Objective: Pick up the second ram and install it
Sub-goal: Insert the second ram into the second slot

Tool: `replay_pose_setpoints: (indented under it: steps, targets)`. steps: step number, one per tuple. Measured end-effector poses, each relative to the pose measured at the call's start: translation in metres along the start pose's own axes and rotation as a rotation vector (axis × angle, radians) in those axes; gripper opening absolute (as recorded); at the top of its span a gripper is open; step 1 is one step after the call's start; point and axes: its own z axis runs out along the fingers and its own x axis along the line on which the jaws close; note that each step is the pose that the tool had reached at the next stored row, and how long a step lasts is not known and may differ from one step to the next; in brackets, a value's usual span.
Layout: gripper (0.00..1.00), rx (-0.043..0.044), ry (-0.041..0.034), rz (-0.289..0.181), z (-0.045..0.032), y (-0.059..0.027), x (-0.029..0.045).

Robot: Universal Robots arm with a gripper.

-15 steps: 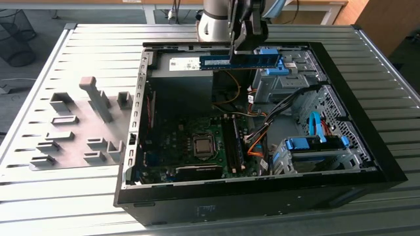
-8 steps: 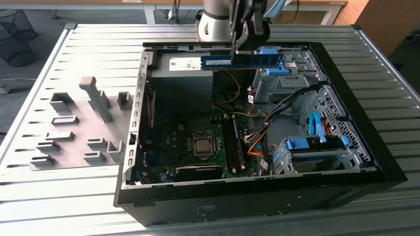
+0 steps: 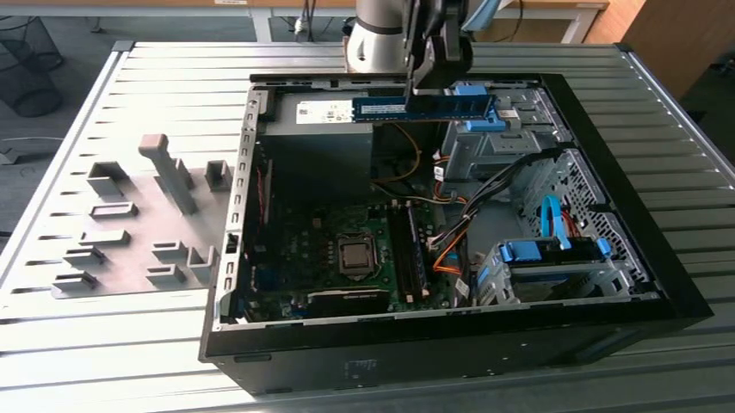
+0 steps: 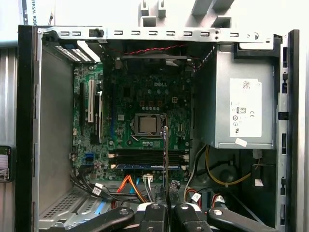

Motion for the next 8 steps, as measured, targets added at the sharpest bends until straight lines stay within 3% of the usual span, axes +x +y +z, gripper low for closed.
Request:
replay_pose_setpoints:
  steps: [8]
  targets:
    - [0.14,-0.0003,0.0015,0.133,0.0027,0.0,0.0]
